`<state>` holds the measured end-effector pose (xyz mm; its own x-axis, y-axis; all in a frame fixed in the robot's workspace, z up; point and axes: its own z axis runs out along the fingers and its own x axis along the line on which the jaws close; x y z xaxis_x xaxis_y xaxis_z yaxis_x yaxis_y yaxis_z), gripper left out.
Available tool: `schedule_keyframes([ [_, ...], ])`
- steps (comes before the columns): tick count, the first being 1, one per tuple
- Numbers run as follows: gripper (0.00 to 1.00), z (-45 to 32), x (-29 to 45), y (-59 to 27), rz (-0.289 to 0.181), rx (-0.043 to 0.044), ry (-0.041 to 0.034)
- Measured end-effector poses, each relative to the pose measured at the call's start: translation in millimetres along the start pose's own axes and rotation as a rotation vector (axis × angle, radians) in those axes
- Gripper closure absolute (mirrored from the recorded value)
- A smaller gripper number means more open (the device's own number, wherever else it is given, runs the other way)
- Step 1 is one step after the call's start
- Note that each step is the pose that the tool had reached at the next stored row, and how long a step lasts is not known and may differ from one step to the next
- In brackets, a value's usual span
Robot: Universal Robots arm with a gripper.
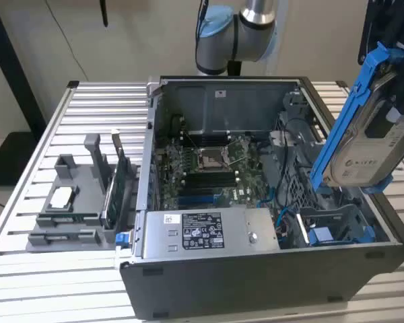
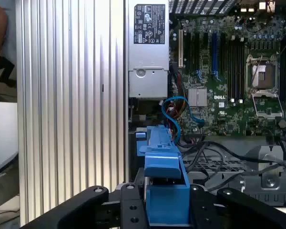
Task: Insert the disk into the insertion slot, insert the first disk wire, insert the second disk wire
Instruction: 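Insert the disk into the insertion slot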
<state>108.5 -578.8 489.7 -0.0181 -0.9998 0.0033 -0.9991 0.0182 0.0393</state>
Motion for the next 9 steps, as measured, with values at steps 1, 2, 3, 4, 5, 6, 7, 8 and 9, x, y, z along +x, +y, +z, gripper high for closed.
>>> schedule_keyframes([
  [1, 0.67, 0.0, 0.0, 0.0, 0.000, 0.0000, 0.0000],
  [2, 0.67, 0.0, 0.0, 0.0, 0.000, 0.0000, 0.0000],
  [3, 0.67, 0.0, 0.0, 0.0, 0.000, 0.0000, 0.0000],
  [4, 0.67, 0.0, 0.0, 0.0, 0.000, 0.0000, 0.0000],
  [5, 0.67, 0.0, 0.0, 0.0, 0.000, 0.0000, 0.0000],
  [6, 0.67, 0.0, 0.0, 0.0, 0.000, 0.0000, 0.0000],
  [7, 0.67, 0.0, 0.0, 0.0, 0.000, 0.0000, 0.0000],
  [8, 0.67, 0.0, 0.0, 0.0, 0.000, 0.0000, 0.0000],
  [9, 0.67, 0.0, 0.0, 0.0, 0.000, 0.0000, 0.0000],
])
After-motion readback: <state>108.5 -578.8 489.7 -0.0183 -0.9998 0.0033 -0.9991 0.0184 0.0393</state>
